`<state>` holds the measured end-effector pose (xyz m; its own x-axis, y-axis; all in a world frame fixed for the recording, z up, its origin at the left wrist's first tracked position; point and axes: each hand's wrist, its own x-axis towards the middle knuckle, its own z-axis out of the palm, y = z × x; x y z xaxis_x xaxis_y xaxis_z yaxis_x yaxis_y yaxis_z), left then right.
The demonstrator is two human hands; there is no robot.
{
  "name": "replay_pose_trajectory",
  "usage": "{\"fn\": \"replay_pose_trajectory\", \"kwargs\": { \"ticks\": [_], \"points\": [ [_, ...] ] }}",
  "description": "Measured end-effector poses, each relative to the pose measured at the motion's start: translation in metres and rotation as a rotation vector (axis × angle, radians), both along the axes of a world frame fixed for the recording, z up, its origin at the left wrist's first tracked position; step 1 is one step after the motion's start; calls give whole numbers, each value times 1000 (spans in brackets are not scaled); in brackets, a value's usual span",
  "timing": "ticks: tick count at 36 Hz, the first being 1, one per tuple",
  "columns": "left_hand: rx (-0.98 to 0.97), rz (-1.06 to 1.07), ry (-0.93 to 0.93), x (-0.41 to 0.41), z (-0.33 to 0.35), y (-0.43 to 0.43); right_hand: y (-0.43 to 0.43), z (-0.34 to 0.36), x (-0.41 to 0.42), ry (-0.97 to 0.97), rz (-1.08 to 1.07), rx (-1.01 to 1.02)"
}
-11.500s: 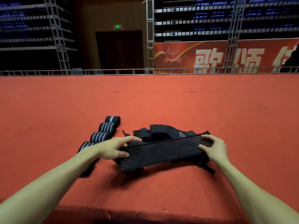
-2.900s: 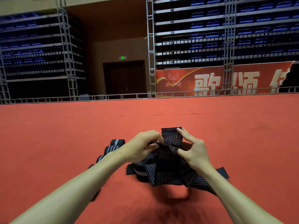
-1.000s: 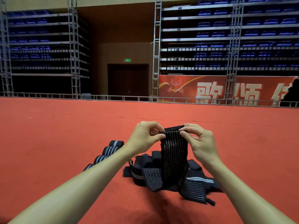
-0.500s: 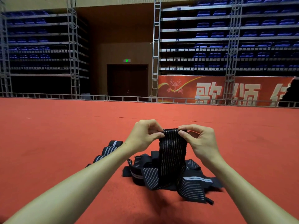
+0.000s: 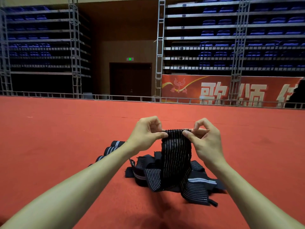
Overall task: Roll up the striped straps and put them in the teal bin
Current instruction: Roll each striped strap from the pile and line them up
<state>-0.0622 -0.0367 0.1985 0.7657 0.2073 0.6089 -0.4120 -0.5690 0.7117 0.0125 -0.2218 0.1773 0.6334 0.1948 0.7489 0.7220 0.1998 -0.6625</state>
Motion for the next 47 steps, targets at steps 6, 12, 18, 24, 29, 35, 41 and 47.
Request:
{"fn": "replay_pose_trajectory", "kwargs": {
  "ticks": [6, 12, 18, 24, 29, 35, 41, 47],
  "points": [
    [-18, -53, 5, 4, 0, 0, 4, -5, 5, -12, 10, 23],
    [-88, -83, -35, 5, 5, -1, 8, -3, 2, -77, 104, -77],
    [-129, -56, -132, 1, 17, -7, 13, 7, -1, -137, 141, -196],
    [-226, -227, -83, 2, 15, -17, 29, 35, 6, -43, 100, 9],
    [-93, -211, -126, 11, 10, -22, 39, 58, 11, 1, 107, 43],
    [-102, -137, -169, 16, 26, -18, 41, 81, 14, -201, 6, -241],
    [-112, -141, -54, 15, 27, -11, 42, 99, 19, -236, -69, -185],
    [-117, 5, -90, 17, 13, 0, 41, 102, 24, -240, -166, -183]
  ]
}}
